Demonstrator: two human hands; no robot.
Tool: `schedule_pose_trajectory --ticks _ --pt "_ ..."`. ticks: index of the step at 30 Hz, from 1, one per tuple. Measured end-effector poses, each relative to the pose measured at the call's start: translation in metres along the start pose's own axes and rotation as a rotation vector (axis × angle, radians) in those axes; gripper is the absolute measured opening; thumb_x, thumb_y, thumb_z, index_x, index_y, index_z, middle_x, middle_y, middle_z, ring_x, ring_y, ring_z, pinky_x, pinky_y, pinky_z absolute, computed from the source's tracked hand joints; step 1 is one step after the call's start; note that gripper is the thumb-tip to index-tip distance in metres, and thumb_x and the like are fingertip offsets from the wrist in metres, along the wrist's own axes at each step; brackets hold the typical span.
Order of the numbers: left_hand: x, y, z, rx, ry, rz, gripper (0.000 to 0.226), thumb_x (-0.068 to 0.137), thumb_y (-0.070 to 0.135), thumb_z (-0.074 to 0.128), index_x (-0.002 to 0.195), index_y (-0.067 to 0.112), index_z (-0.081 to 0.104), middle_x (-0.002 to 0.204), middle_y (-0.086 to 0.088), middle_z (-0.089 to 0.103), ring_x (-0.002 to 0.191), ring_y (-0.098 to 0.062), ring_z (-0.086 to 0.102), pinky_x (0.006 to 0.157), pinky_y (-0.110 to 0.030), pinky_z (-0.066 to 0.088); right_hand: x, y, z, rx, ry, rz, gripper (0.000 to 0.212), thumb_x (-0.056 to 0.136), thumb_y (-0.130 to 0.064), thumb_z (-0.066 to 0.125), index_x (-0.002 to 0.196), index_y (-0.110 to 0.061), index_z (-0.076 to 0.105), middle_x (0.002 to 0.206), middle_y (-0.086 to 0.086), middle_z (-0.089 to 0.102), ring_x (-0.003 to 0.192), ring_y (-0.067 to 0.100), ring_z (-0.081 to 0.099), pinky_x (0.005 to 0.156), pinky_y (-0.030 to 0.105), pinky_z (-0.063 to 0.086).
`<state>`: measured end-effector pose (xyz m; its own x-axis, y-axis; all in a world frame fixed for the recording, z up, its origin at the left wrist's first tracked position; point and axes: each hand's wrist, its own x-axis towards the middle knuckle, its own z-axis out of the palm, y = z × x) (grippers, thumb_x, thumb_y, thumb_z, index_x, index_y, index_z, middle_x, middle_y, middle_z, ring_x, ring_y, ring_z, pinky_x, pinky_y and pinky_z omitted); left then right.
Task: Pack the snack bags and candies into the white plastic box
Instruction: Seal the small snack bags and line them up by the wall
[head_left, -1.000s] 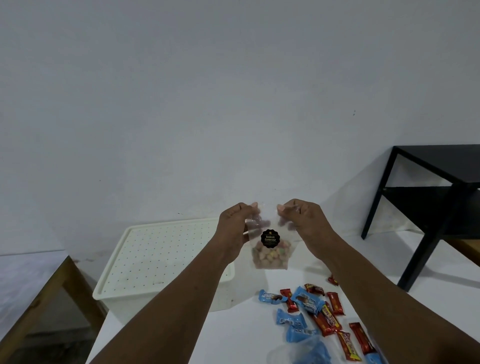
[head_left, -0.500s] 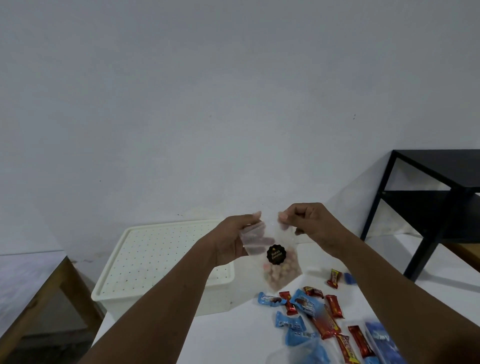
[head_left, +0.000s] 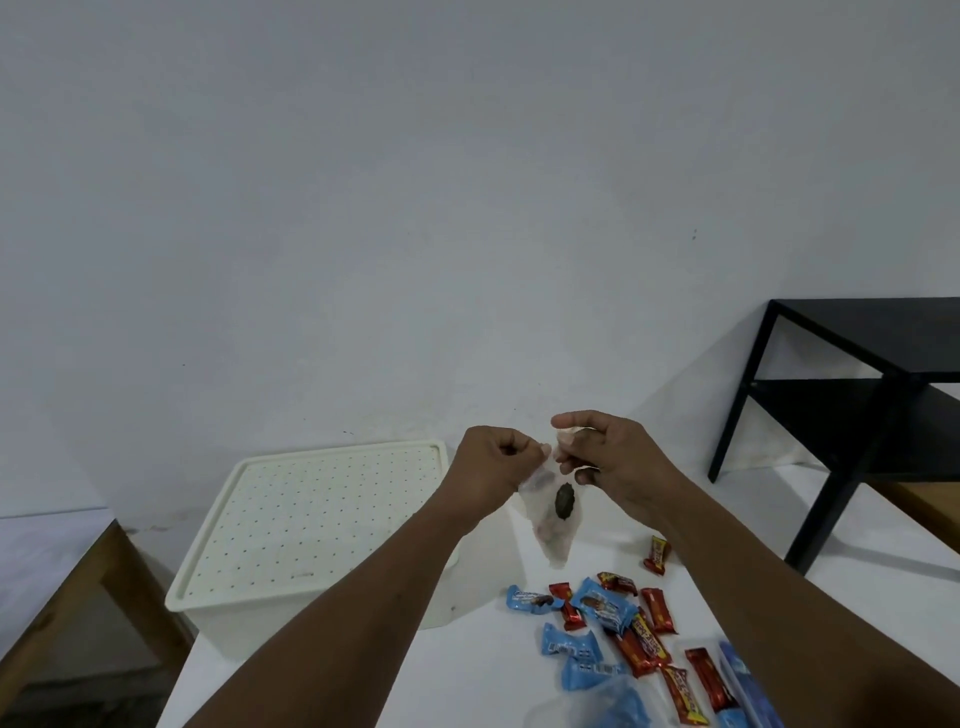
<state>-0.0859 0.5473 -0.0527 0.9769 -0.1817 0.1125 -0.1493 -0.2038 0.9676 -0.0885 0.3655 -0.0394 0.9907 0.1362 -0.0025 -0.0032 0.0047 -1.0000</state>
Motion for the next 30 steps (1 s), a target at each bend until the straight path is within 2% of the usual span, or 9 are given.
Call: schedule_pose_trajectory --ticks 4,7,10,12,14,17,22,26,30 --pt "0.006 -0.003 0.003 -0.052 0.008 -0.016 0.019 0.087 0.025 0.073 0.081 0.008 0.071 0.075 -0.011 0.069 0.068 -0.022 0.064 0.068 -0.037 0.057 0.004 0.004 -0.007 0.033 0.001 -0.012 0.023 0.092 -0.005 0.062 0.115 -0.008 0.066 0.082 0.017 0.068 0.07 0.023 0.062 0.067 0.034 0.05" --pt "0.007 -0.006 0.006 -0.076 0.015 0.008 0.013 0.089 0.019 0.071 0.089 0.008 0.064 0.093 -0.018 0.069 0.085 -0.03 0.071 0.071 -0.037 0.062 0.01 0.008 -0.012 0.061 0.12 -0.016 0.021 0.093 -0.004 0.059 0.113 -0.006 0.066 0.08 0.016 0.069 0.07 0.023 0.062 0.07 0.035 0.05" --pt "0.008 -0.018 0.005 -0.047 -0.027 -0.009 0.018 0.09 0.019 0.066 0.08 0.004 0.07 0.101 -0.004 0.072 0.098 -0.022 0.068 0.088 -0.044 0.058 0.019 0.013 -0.023 0.201 0.262 0.037 0.02 0.092 -0.001 0.059 0.111 -0.003 0.065 0.081 0.016 0.069 0.07 0.024 0.062 0.066 0.032 0.051" --pt "0.008 -0.033 0.01 0.061 -0.11 -0.026 0.021 0.088 0.025 0.069 0.075 0.011 0.078 0.115 0.009 0.07 0.109 -0.01 0.063 0.097 -0.034 0.05 0.025 0.017 -0.031 0.264 0.31 0.078 0.02 0.091 0.0 0.06 0.11 -0.002 0.064 0.083 0.018 0.068 0.069 0.024 0.062 0.064 0.031 0.052" --pt "0.008 -0.049 0.023 0.214 -0.177 -0.009 0.01 0.085 0.032 0.074 0.087 0.025 0.082 0.124 0.015 0.064 0.115 -0.002 0.057 0.096 -0.021 0.043 0.029 0.023 -0.036 0.273 0.302 0.107 0.02 0.091 0.0 0.06 0.111 -0.001 0.064 0.083 0.018 0.068 0.068 0.024 0.063 0.065 0.032 0.052" --pt "0.019 -0.073 0.051 0.308 -0.113 0.01 0.022 0.086 0.029 0.073 0.107 0.027 0.077 0.115 0.01 0.07 0.107 -0.009 0.064 0.096 -0.032 0.052 0.031 0.034 -0.041 0.242 0.235 0.154 0.019 0.093 -0.005 0.06 0.112 -0.005 0.064 0.084 0.016 0.069 0.072 0.024 0.063 0.068 0.034 0.053" --pt "0.048 -0.097 0.08 0.141 -0.011 -0.174 0.016 0.083 0.014 0.074 0.092 0.026 0.08 0.097 0.004 0.077 0.083 -0.023 0.074 0.084 -0.046 0.059 0.039 0.069 -0.087 -0.096 0.323 0.156 0.029 0.089 -0.041 0.066 0.106 -0.023 0.051 0.099 0.009 0.064 0.088 0.019 0.059 0.081 0.039 0.05" --pt "0.081 -0.113 0.108 0.11 0.001 -0.269 0.013 0.08 0.014 0.076 0.089 0.023 0.08 0.094 -0.001 0.077 0.081 -0.016 0.07 0.082 -0.038 0.058 0.048 0.113 -0.137 -0.066 0.141 0.311 0.019 0.086 -0.037 0.068 0.085 -0.022 0.058 0.102 0.0 0.064 0.108 0.022 0.056 0.09 0.043 0.043" --pt "0.125 -0.131 0.141 0.096 0.001 -0.35 0.011 0.08 0.015 0.079 0.091 0.018 0.079 0.097 -0.007 0.076 0.082 -0.018 0.069 0.077 -0.029 0.055 0.085 0.143 -0.173 0.001 -0.004 0.43 0.021 0.091 -0.029 0.065 0.103 -0.013 0.072 0.109 0.004 0.073 0.109 0.023 0.065 0.1 0.051 0.046"
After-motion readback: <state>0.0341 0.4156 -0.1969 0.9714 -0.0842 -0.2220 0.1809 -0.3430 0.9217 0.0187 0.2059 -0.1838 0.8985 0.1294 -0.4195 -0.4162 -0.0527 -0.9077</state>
